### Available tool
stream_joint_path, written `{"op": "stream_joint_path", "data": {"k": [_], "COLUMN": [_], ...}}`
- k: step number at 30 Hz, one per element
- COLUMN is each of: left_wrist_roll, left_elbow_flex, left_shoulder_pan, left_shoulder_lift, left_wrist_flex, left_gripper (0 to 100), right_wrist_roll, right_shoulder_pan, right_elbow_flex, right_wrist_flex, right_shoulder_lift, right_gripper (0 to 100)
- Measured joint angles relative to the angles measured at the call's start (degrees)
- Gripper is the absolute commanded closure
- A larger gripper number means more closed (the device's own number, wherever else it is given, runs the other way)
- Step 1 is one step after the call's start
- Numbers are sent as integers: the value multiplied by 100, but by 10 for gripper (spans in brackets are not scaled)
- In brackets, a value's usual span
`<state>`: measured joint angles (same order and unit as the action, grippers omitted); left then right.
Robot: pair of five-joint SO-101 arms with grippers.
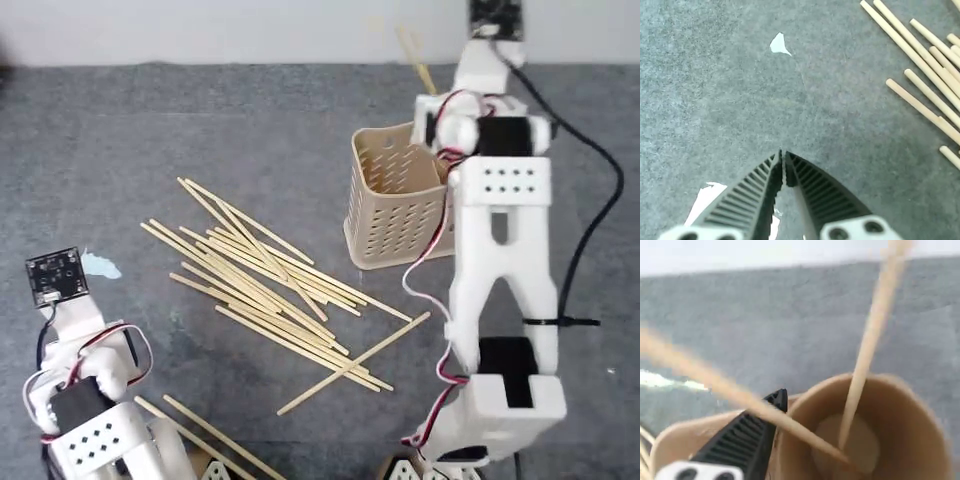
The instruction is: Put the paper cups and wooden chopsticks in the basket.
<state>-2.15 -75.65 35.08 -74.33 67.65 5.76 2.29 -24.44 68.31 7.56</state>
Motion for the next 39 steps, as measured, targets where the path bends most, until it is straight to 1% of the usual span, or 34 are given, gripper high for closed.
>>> {"op": "stream_joint_path", "data": {"k": [3, 5, 10, 13, 20, 30, 39], "left_wrist_roll": [0, 0, 0, 0, 0, 0, 0], "left_elbow_flex": [0, 0, 0, 0, 0, 0, 0], "left_shoulder_pan": [-18, -18, -9, -18, -18, -9, -9], "left_shoulder_lift": [0, 0, 0, 0, 0, 0, 0], "left_wrist_flex": [0, 0, 0, 0, 0, 0, 0], "left_gripper": [987, 987, 987, 987, 987, 987, 987], "right_wrist_roll": [-44, -167, -273, -290, -316, -571, -712], "right_shoulder_pan": [-70, -88, -88, -141, -132, -132, 422], "right_elbow_flex": [-343, -475, -712, -932, -1635, -1723, -1723], "right_wrist_flex": [0, -35, -220, -264, -264, -167, -167], "right_shoulder_lift": [123, 132, 132, 132, 132, -53, -985], "right_gripper": [773, 846, 921, 987, 991, 991, 991]}}
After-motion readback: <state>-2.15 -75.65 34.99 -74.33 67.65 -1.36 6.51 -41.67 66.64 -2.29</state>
